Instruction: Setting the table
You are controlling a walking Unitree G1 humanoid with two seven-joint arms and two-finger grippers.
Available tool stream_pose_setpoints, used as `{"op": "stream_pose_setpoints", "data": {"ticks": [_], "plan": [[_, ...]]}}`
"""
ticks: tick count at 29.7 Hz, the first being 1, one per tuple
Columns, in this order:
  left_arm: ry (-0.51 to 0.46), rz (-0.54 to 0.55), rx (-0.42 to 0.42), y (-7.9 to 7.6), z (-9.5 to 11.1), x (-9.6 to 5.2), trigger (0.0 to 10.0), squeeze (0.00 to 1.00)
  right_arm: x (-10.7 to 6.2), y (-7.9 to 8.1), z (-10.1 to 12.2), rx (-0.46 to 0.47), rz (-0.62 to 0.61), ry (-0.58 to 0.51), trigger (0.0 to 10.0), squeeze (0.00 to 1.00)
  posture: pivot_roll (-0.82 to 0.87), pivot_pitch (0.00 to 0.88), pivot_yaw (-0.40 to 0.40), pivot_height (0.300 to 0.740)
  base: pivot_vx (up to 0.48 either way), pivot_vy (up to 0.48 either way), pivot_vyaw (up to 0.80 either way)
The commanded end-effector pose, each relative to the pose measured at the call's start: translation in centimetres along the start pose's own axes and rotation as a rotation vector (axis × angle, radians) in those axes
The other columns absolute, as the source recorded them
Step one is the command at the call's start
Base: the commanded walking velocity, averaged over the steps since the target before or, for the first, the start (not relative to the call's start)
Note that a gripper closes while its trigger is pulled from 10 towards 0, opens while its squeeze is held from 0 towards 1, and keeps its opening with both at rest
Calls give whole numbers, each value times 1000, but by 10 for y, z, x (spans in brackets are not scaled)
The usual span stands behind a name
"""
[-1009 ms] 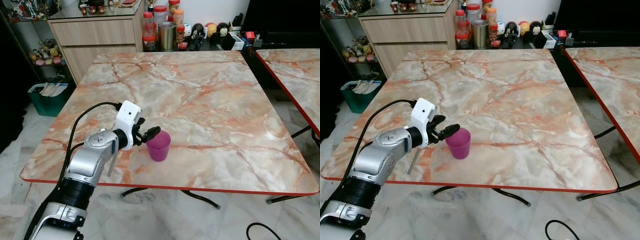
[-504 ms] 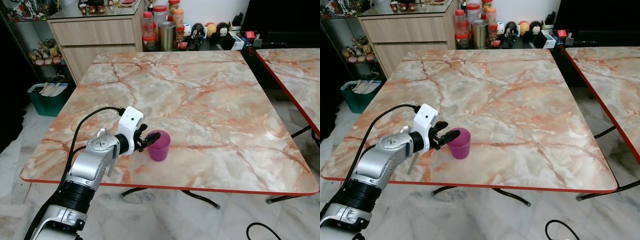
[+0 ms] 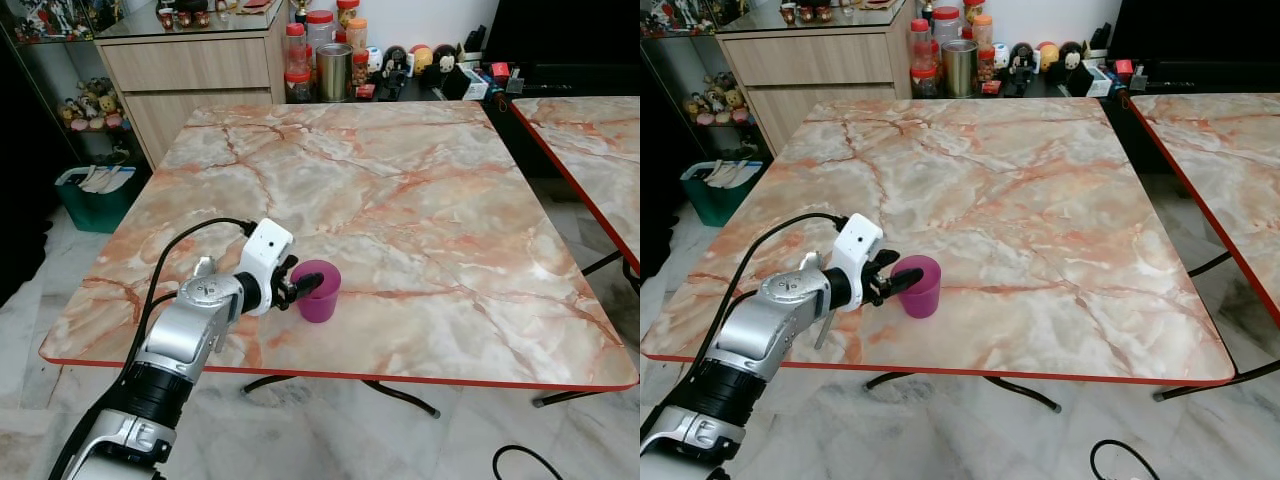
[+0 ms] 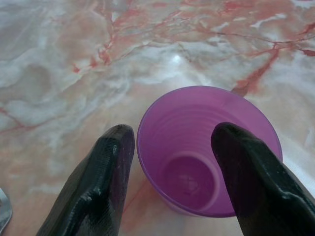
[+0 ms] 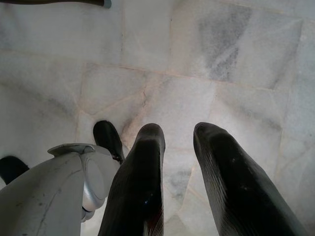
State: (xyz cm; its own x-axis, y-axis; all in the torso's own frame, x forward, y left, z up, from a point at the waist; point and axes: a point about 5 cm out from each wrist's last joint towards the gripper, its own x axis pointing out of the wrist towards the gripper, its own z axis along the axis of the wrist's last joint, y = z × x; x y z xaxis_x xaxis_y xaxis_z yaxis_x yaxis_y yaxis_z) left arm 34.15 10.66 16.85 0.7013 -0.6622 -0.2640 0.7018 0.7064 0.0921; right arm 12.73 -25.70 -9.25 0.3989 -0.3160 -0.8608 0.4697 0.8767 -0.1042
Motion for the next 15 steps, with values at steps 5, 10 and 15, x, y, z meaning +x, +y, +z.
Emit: {"op": "stream_pose_setpoints", "data": {"ticks": [5,10,15], "plan": [[43,9,-17,1,-8,0,10000,0,-1,-2,-4,10,-9,8,10000,0,57,93,28,740,0,0,0],[47,16,-22,2,-9,0,10000,0,-1,-2,-4,10,-10,8,10000,0,56,94,29,740,0,0,0],[53,16,-23,2,-9,0,10000,0,-1,-3,-4,10,-9,8,10000,0,56,94,29,740,0,0,0]]}}
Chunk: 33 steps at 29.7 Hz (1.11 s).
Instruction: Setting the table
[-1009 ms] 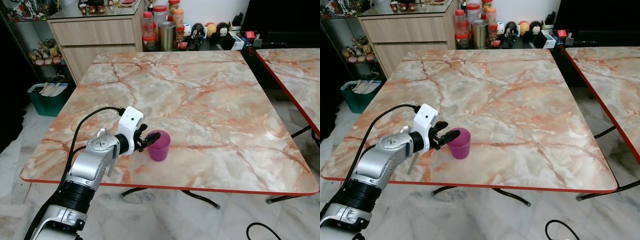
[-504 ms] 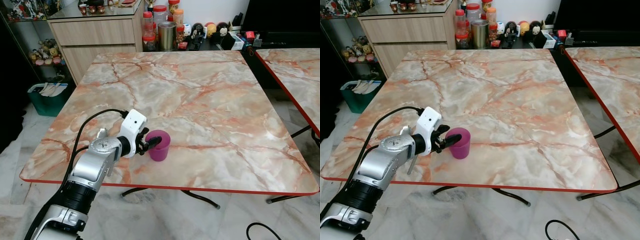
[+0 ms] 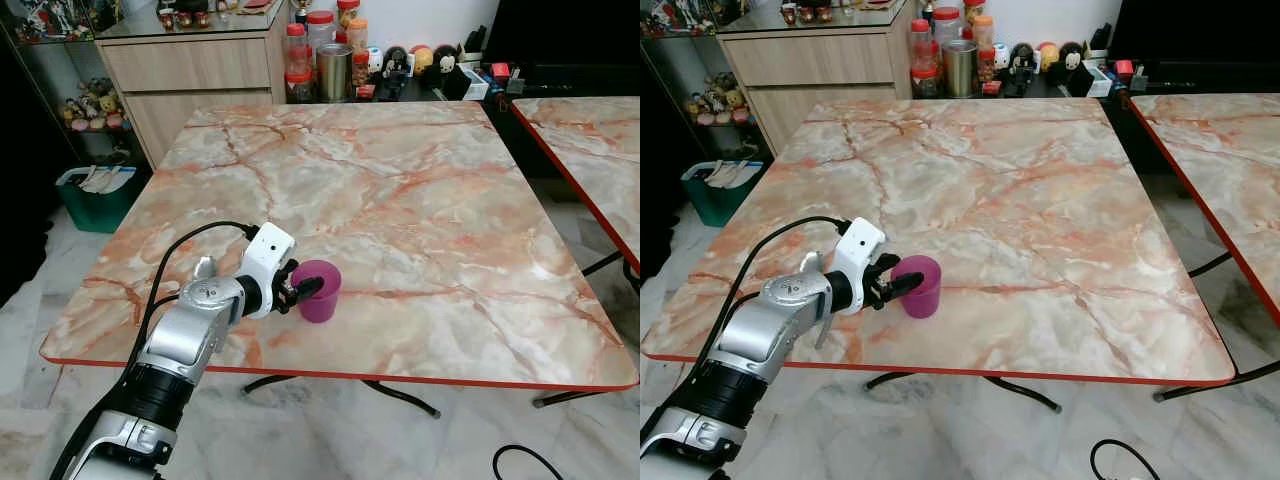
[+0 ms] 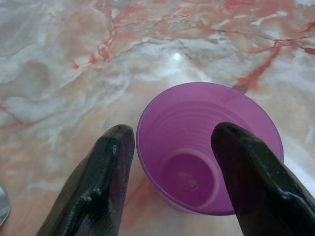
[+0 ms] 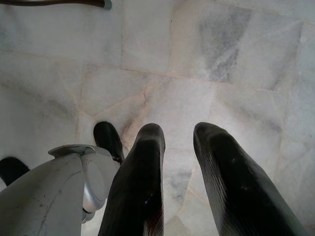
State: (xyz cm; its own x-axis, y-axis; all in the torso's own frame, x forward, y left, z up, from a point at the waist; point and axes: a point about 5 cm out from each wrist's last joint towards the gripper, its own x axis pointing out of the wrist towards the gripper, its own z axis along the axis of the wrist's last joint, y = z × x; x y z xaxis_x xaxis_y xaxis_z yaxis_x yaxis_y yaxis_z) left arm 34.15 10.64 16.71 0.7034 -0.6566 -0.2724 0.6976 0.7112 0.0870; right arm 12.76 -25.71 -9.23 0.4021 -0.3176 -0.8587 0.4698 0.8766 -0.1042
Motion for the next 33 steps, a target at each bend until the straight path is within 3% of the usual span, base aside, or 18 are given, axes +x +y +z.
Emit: {"op": "stream_pose_setpoints", "data": {"ticks": [1,4,6,10,11,33], "plan": [[48,10,-16,2,-8,0,10000,0,-1,-3,-5,11,-10,12,10000,0,56,94,29,740,0,0,0],[56,3,-15,1,-9,1,9804,0,-1,-3,-5,10,-9,12,10000,0,55,95,30,740,0,0,0],[56,0,-18,0,-10,1,8471,0,-1,-3,-5,11,-9,13,10000,0,55,94,30,740,0,0,0],[57,0,-18,0,-10,1,8471,0,-1,-3,-5,10,-9,12,10000,0,55,94,30,740,0,0,0],[56,0,-20,0,-9,1,0,0,-1,-3,-5,11,-10,12,10000,0,55,94,29,740,0,0,0],[17,42,-31,7,-1,-2,0,0,-1,-3,-4,7,-9,8,10000,0,57,89,25,740,0,0,0]]}}
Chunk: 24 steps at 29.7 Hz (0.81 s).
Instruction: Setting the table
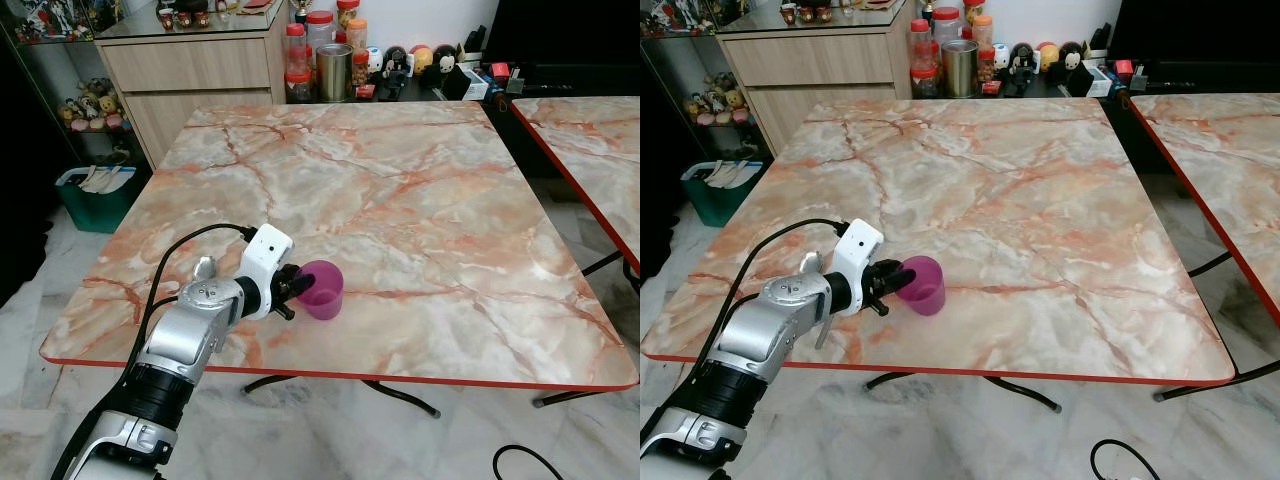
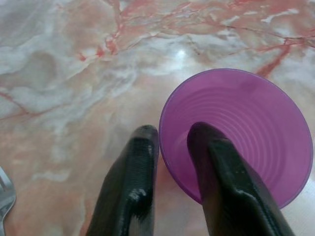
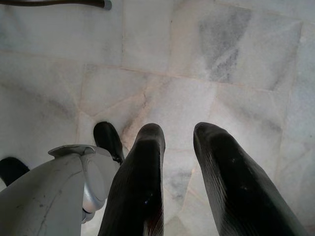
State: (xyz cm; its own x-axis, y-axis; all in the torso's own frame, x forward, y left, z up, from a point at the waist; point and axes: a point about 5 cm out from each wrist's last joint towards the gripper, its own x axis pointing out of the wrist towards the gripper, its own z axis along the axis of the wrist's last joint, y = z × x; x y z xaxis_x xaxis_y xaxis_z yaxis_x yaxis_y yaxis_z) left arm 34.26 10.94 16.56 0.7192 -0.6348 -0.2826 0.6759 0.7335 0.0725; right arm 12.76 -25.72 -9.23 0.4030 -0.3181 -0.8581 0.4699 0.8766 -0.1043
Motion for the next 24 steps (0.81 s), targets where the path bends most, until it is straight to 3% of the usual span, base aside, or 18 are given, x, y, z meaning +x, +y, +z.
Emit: {"op": "stream_pose_setpoints", "data": {"ticks": [1,24], "plan": [[3,18,-10,5,1,-1,0,0,-1,-3,-4,7,-8,9,10000,0,56,89,24,740,0,0,0],[-34,36,-50,4,1,-1,0,0,-1,-3,-5,9,-8,8,10000,0,55,87,25,740,0,0,0]]}}
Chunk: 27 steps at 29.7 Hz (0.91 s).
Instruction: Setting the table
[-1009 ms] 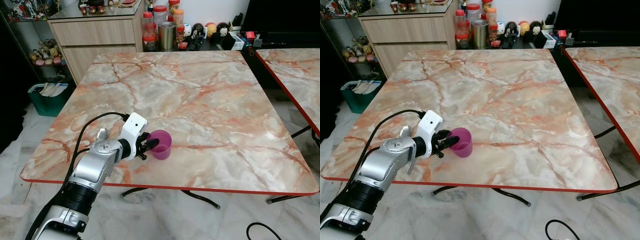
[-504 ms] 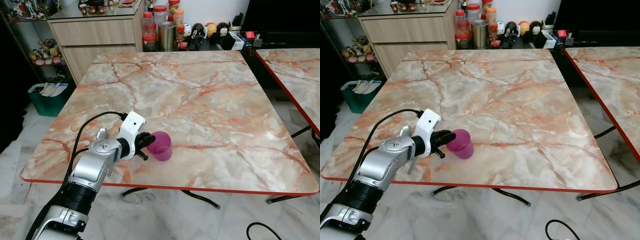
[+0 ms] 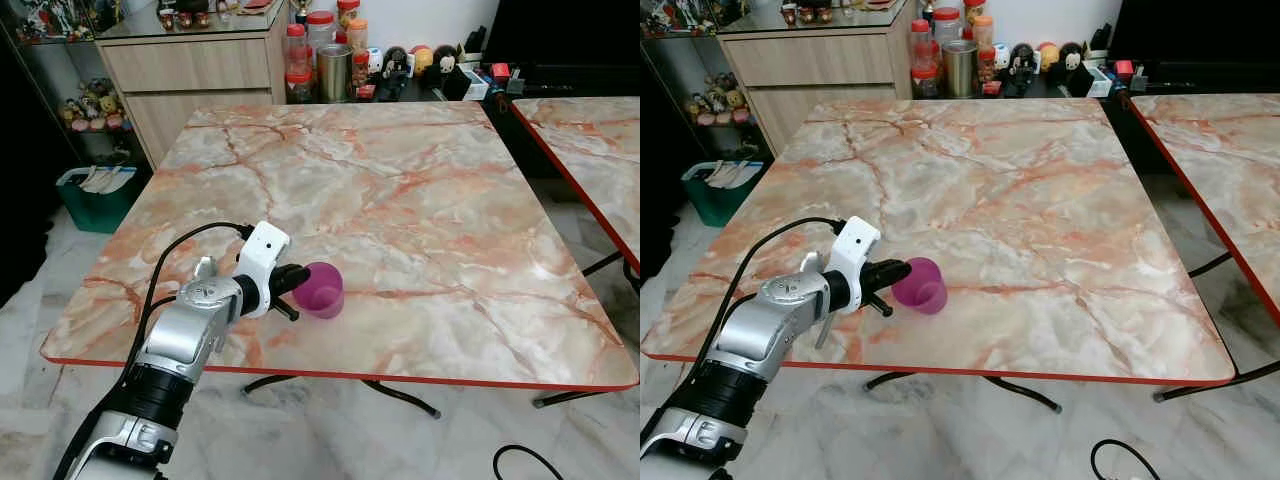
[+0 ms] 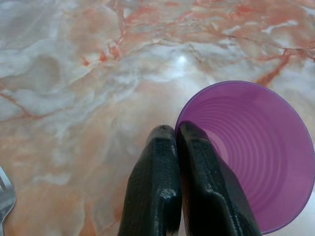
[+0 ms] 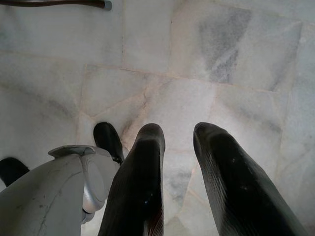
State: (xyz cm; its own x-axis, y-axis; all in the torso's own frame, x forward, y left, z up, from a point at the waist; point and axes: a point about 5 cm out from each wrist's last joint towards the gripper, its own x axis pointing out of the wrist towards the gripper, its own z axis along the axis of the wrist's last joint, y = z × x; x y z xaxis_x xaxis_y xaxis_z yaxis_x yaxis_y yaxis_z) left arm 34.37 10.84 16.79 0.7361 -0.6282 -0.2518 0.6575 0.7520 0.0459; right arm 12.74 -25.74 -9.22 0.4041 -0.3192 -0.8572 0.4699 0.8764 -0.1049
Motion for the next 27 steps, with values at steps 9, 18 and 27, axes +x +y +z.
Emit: {"op": "stream_pose_setpoints", "data": {"ticks": [9,18,27], "plan": [[-383,262,-231,15,22,-9,10000,0,-1,-2,-3,36,-3,-9,10000,0,51,88,15,740,0,0,0],[-521,514,-219,24,18,-21,10000,0,-1,-4,-2,27,-13,-13,10000,0,49,86,2,740,0,0,0],[-557,624,-151,25,20,-21,10000,0,-1,-5,-2,40,-14,-19,10000,0,37,84,-3,740,0,-37,0]]}}
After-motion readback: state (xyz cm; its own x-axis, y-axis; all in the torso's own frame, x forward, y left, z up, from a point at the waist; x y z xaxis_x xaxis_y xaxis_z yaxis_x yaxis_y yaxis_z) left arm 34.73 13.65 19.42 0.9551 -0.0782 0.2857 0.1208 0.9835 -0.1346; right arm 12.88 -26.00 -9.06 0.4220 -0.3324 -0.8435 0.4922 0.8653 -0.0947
